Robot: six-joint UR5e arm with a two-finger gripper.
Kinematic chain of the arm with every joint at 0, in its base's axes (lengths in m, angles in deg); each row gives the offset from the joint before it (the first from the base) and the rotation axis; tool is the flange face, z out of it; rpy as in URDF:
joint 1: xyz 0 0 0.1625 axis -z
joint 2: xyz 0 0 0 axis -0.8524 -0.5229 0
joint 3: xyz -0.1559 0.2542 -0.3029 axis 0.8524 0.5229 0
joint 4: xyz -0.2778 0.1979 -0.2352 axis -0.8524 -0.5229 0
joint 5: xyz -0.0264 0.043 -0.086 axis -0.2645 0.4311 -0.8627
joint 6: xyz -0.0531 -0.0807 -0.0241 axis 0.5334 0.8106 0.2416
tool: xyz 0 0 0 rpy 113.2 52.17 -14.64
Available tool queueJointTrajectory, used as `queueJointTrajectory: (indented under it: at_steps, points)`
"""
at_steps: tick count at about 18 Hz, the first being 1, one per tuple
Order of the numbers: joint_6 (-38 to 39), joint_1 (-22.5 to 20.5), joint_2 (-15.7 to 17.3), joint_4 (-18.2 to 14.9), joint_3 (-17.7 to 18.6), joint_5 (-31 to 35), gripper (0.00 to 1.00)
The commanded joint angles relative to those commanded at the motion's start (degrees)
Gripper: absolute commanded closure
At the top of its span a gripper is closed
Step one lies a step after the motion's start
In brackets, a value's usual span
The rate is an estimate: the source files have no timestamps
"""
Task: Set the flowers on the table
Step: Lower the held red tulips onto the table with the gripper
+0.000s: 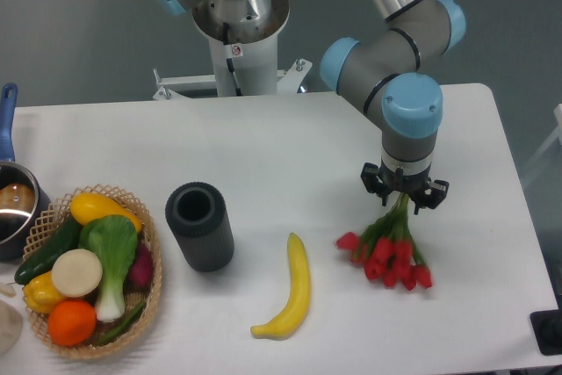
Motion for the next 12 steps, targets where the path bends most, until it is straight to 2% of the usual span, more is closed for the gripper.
queueJointTrajectory:
  at_steps: [12]
  points:
    - [0.00,-2.20,1.93,0.27,-0.53,-1.32,0.00]
